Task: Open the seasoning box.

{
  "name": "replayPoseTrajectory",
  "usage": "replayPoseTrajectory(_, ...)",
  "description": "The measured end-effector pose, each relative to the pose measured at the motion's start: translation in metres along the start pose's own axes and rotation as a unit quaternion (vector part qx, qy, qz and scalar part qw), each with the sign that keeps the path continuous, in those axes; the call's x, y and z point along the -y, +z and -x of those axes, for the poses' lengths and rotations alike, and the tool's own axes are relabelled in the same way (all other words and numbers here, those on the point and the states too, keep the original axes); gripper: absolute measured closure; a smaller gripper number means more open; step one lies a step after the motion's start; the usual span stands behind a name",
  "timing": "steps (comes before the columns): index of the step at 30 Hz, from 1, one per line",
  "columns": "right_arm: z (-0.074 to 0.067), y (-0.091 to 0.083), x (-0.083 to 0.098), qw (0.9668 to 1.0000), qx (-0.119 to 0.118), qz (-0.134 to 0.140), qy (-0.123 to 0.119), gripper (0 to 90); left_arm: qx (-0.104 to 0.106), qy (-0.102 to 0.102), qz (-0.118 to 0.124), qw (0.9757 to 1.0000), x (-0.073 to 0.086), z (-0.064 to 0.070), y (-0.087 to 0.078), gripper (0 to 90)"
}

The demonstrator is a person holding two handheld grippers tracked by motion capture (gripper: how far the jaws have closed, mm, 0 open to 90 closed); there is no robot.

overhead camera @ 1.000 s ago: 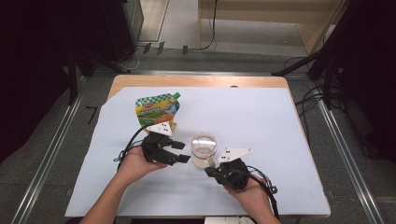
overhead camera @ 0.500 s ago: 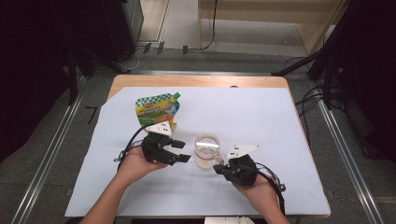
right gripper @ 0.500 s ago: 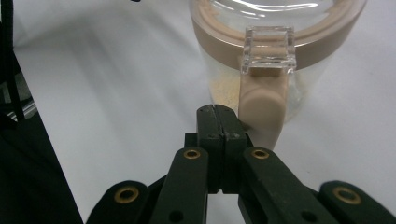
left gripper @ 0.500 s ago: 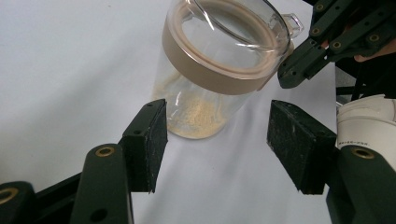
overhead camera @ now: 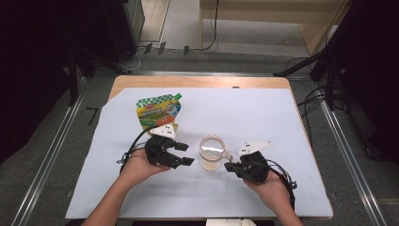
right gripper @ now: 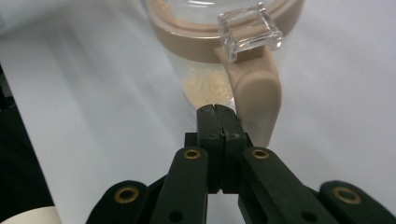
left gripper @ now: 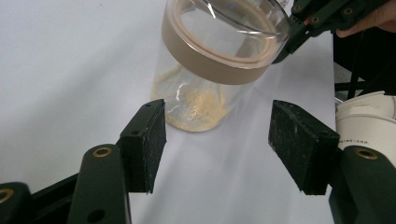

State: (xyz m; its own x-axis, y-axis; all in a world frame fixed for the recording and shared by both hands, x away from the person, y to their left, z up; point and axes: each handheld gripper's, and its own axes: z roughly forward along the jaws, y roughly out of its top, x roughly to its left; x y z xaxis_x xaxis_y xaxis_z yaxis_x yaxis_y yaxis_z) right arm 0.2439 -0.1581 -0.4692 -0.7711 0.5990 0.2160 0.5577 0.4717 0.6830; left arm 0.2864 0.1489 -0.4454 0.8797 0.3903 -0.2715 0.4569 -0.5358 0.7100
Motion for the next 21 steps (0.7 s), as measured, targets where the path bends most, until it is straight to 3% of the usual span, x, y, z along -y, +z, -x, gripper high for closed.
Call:
replayPoseTrajectory(11, 0.025, -0.014, 0.0, 0.9989, 0.034, 0.015, 0.028, 90.0, 0.01, 0.004, -0.007, 0.9999, -0.004, 0.003, 0.007, 39.4)
replayPoseTrajectory(16, 0.039, -0.017, -0.001, 0.9981, 0.039, 0.018, 0.043, 90.0, 0.008, 0.016, -0.001, 0.9998, -0.013, 0.007, 0.012, 35.9)
replayPoseTrajectory(21, 0.042, -0.029, -0.002, 0.9974, 0.044, 0.031, 0.048, 90.0, 0.016, 0.018, 0.004, 0.9997, -0.023, 0.008, 0.013, 31.2)
